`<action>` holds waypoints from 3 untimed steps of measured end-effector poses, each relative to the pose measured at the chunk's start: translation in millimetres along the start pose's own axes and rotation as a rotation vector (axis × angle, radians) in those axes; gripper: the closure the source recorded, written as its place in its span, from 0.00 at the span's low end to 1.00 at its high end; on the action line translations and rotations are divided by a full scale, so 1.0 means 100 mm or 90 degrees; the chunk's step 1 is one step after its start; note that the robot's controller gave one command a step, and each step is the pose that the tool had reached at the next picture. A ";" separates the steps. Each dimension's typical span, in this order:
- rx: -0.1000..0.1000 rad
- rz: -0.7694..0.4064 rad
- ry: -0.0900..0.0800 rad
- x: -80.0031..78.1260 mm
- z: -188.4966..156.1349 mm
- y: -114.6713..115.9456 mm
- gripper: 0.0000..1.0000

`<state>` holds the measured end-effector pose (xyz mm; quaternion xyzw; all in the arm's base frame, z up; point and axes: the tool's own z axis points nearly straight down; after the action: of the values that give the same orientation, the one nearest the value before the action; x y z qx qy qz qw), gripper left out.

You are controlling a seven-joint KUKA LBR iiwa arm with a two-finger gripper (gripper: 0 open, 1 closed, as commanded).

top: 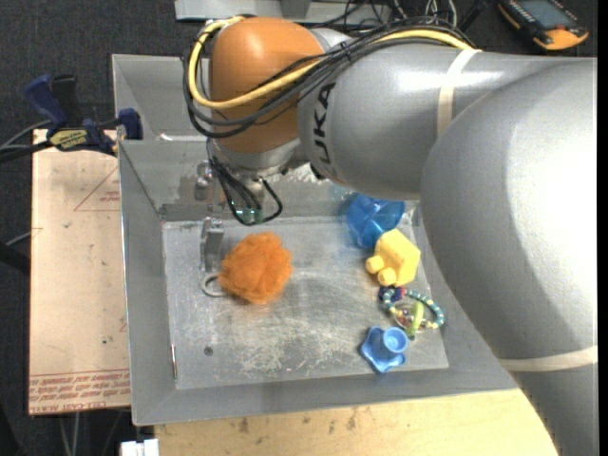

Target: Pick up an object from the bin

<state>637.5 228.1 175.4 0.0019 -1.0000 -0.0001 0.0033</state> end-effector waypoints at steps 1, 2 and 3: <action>0.000 0.001 -0.001 0.00 -0.02 0.00 0.00; 0.000 -0.036 -0.003 -0.09 -0.49 0.13 0.00; -0.004 0.034 -0.006 0.08 1.05 -0.40 1.00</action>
Offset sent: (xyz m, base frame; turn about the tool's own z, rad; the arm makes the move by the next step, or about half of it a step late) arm 0.0155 0.0246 0.0858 -0.1056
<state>628.7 188.1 70.0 -0.0251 -0.9997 -0.0031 -0.0013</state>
